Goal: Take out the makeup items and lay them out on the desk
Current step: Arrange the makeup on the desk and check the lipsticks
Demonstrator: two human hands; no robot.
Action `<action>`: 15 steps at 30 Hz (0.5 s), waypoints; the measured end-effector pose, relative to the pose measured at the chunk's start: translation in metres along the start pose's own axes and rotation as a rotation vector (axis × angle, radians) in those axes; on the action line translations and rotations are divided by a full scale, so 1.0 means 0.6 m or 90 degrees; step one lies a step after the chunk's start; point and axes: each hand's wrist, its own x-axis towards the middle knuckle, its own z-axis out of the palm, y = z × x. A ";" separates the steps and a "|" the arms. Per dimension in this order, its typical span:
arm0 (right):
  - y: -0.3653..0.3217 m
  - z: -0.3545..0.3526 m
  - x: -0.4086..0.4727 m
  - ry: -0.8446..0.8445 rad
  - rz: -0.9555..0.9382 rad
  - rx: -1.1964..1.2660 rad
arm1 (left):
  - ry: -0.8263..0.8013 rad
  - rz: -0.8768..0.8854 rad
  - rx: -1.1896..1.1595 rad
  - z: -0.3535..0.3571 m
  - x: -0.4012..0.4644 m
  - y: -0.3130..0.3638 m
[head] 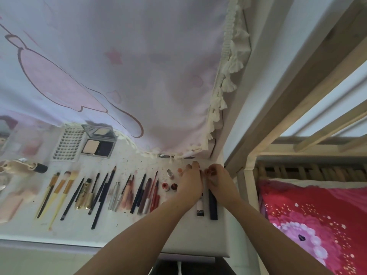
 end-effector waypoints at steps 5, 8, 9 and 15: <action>0.003 -0.012 -0.020 -0.030 0.069 0.062 | -0.014 0.007 0.032 -0.005 -0.020 0.000; -0.007 -0.024 -0.034 0.036 0.073 0.003 | -0.004 0.026 -0.022 -0.021 -0.041 0.000; -0.012 -0.027 -0.040 0.061 0.061 -0.038 | 0.005 0.042 -0.036 -0.027 -0.049 -0.004; -0.087 0.008 -0.066 -0.139 0.096 -0.289 | -0.002 0.131 -0.032 -0.051 -0.109 -0.052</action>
